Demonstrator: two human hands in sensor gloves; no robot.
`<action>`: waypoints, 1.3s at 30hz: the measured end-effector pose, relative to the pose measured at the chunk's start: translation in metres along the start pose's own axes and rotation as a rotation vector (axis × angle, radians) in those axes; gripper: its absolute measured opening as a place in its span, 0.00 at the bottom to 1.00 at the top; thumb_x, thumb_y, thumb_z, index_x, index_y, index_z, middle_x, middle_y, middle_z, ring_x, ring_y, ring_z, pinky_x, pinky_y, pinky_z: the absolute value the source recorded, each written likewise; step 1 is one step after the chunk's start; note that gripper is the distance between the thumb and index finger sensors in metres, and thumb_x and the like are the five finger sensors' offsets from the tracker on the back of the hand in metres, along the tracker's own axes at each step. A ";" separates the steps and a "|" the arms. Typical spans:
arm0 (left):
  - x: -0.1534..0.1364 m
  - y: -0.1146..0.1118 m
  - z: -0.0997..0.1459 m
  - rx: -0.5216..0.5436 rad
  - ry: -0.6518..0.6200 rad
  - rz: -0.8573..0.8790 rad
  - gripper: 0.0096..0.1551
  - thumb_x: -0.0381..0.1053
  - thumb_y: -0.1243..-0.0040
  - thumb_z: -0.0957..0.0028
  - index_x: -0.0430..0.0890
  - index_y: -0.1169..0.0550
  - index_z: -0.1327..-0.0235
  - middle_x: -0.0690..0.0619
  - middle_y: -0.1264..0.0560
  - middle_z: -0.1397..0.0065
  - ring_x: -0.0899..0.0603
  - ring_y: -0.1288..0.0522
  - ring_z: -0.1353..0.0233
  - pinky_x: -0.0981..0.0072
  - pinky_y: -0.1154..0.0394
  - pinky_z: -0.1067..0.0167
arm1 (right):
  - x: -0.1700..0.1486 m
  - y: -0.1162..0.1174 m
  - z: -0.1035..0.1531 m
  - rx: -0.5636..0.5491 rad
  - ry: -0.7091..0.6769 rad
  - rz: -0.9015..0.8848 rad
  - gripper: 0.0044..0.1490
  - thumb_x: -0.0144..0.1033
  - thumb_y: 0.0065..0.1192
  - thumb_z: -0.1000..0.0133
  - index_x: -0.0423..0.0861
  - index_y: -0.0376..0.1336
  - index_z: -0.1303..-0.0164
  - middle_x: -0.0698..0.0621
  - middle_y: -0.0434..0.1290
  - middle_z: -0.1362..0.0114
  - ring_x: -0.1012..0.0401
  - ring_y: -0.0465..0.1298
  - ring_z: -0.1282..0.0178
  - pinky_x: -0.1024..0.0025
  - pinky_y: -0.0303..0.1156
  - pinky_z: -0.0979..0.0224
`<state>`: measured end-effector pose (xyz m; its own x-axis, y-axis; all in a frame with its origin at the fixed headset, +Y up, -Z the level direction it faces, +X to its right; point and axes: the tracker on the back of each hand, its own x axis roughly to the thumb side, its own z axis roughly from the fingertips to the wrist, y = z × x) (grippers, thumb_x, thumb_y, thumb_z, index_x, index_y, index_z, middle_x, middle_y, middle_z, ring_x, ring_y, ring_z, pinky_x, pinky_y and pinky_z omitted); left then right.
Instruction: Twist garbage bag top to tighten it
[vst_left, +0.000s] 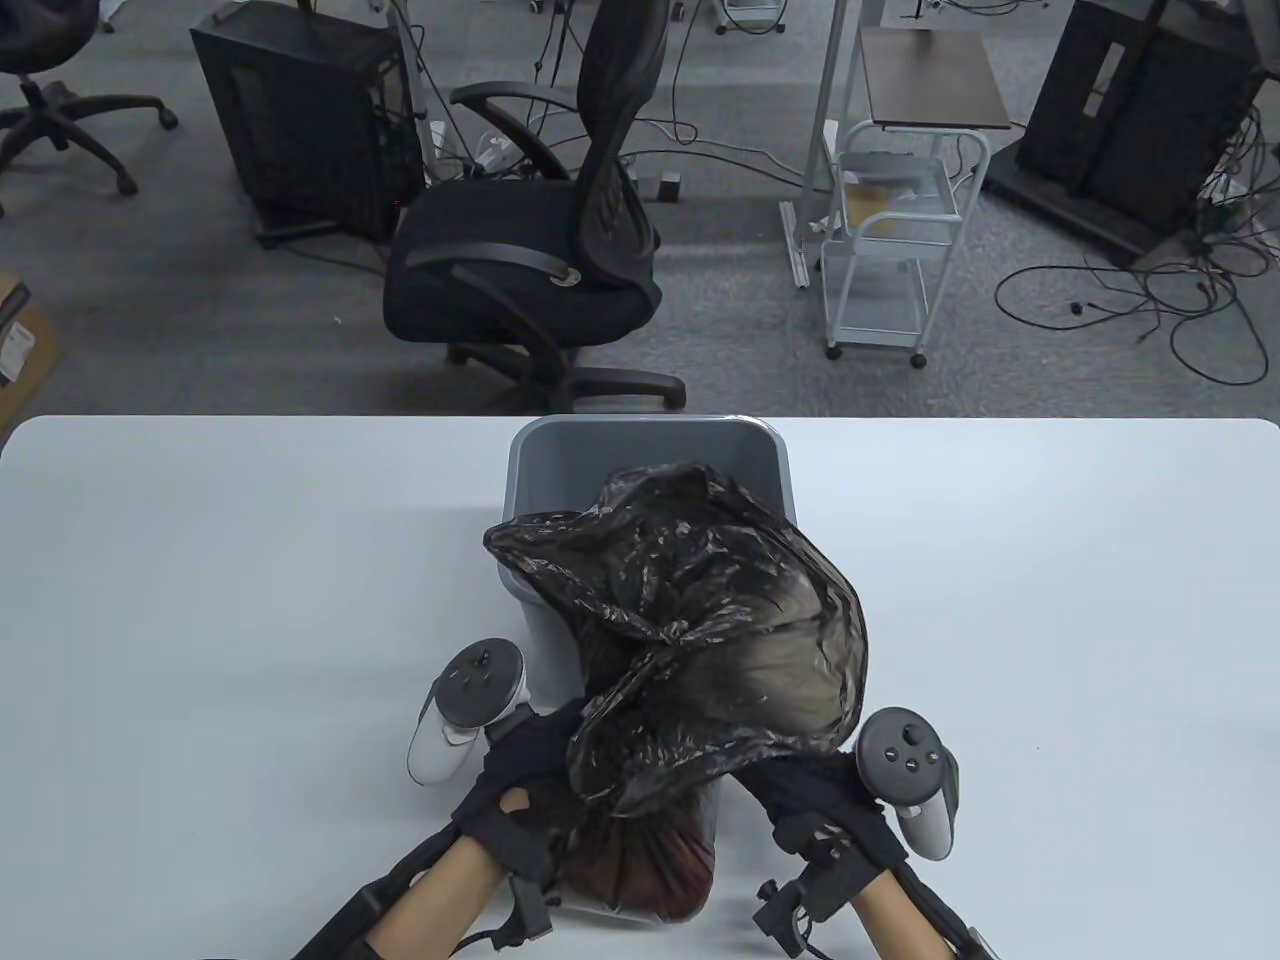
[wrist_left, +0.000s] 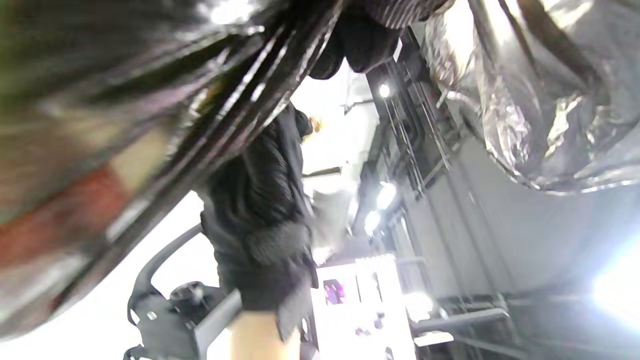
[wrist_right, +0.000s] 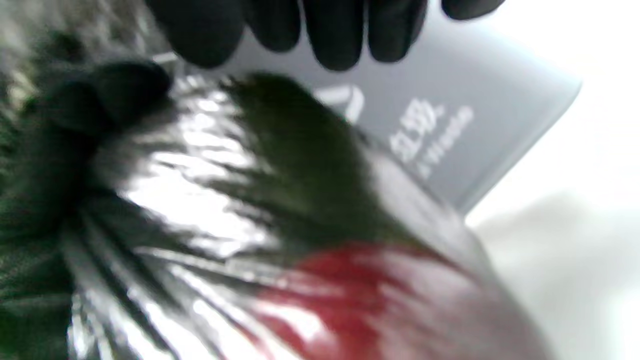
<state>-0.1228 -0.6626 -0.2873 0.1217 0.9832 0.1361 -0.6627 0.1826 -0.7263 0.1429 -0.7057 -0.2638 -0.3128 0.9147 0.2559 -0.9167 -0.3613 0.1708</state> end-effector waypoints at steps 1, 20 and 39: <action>0.001 0.000 0.002 0.020 0.012 0.011 0.20 0.59 0.60 0.29 0.63 0.33 0.27 0.63 0.37 0.13 0.43 0.52 0.06 0.30 0.67 0.26 | 0.007 0.000 0.004 -0.032 -0.021 0.041 0.39 0.41 0.56 0.36 0.40 0.56 0.15 0.35 0.61 0.17 0.35 0.60 0.20 0.33 0.55 0.24; 0.033 -0.016 0.014 0.089 0.096 -0.299 0.23 0.57 0.53 0.33 0.61 0.27 0.26 0.47 0.61 0.06 0.32 0.74 0.15 0.29 0.73 0.36 | 0.037 0.040 0.010 0.143 -0.129 0.468 0.40 0.30 0.58 0.39 0.42 0.54 0.14 0.39 0.62 0.16 0.34 0.60 0.19 0.26 0.54 0.27; 0.032 -0.005 0.015 0.258 0.201 -0.482 0.23 0.57 0.52 0.34 0.55 0.24 0.30 0.46 0.24 0.22 0.38 0.27 0.22 0.40 0.37 0.29 | 0.045 0.027 0.015 0.262 -0.034 0.364 0.63 0.65 0.56 0.40 0.30 0.47 0.09 0.28 0.54 0.13 0.28 0.55 0.19 0.25 0.54 0.28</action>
<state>-0.1270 -0.6321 -0.2696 0.5758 0.7746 0.2618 -0.6530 0.6283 -0.4229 0.1077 -0.6770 -0.2338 -0.5912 0.7145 0.3741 -0.6530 -0.6963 0.2978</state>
